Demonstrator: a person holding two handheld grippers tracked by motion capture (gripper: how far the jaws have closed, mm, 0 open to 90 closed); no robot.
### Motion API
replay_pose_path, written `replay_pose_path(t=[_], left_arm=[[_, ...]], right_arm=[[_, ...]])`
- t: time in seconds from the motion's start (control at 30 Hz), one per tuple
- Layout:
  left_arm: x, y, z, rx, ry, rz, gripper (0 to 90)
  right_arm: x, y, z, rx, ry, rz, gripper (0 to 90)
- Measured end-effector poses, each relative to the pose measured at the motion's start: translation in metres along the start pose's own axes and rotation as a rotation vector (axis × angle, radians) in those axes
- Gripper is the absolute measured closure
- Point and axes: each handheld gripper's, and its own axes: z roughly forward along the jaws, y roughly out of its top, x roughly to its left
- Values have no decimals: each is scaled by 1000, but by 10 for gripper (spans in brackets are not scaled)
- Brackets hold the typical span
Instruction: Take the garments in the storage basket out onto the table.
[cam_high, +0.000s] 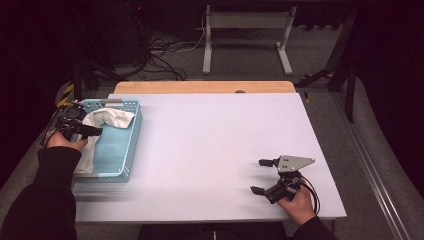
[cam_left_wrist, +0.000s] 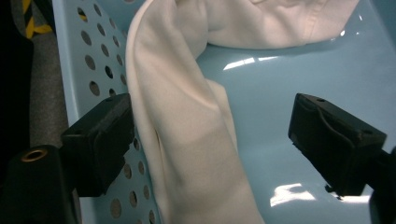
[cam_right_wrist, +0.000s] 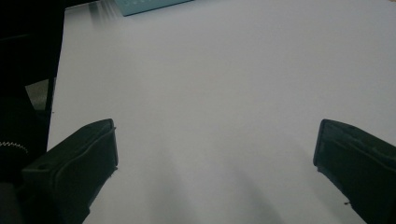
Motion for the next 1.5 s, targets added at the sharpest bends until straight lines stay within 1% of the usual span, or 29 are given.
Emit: replay_pose_path(t=[0.13, 0.17, 0.27, 0.3, 0.37, 0.5, 0.6, 0.8, 0.83, 0.87, 1.03, 1.3, 1.33, 1.37, 1.4, 1.43, 1.5], left_arm=[[2, -2, 3, 33, -4, 1, 176], [3, -3, 5, 54, -12, -1, 193], [3, -4, 10, 93, -29, -8, 200], [3, -5, 11, 103, -29, -8, 202], [2, -5, 13, 111, -30, 2, 215], [0, -5, 16, 132, -25, -7, 213], [-1, -6, 19, 148, -20, 1, 215], [-5, -7, 22, 184, -33, 7, 233], [-6, -7, 23, 188, -35, 7, 236], [-6, -7, 23, 187, -27, 9, 232], [-7, -8, 23, 194, -16, 15, 236], [-8, -9, 22, 205, -6, 10, 274], [-8, -9, 22, 206, -11, 13, 291], [-8, -9, 22, 207, -37, 7, 332], [-7, -9, 24, 220, -59, -10, 358], [-6, -10, 27, 226, -65, -14, 357], [-6, -12, 30, 226, -57, -11, 375]], right_arm=[[0, 0, 0, 1, -2, -1, 5], [0, 0, 0, -1, -1, -1, 5], [0, 0, 0, -2, -1, 1, 5], [0, 0, 0, -1, -1, 0, 5], [0, 0, 0, 0, -2, -3, 5], [0, 0, 0, -1, 0, -3, 5], [0, 0, -1, -4, 3, -3, 5], [0, 0, -1, -3, 7, -3, 5], [0, 0, -1, -4, 9, -3, 4], [0, 0, -1, -4, 10, -2, 4], [0, 0, -1, -7, 16, -1, 4], [1, 0, -1, -6, 20, -6, 4], [1, 0, -1, -6, 21, -6, 4], [1, 0, -1, -7, 22, -6, 4], [1, 0, -1, -7, 22, -6, 4], [1, 0, -1, -6, 22, -6, 4], [1, 0, -1, -7, 24, -7, 4]])
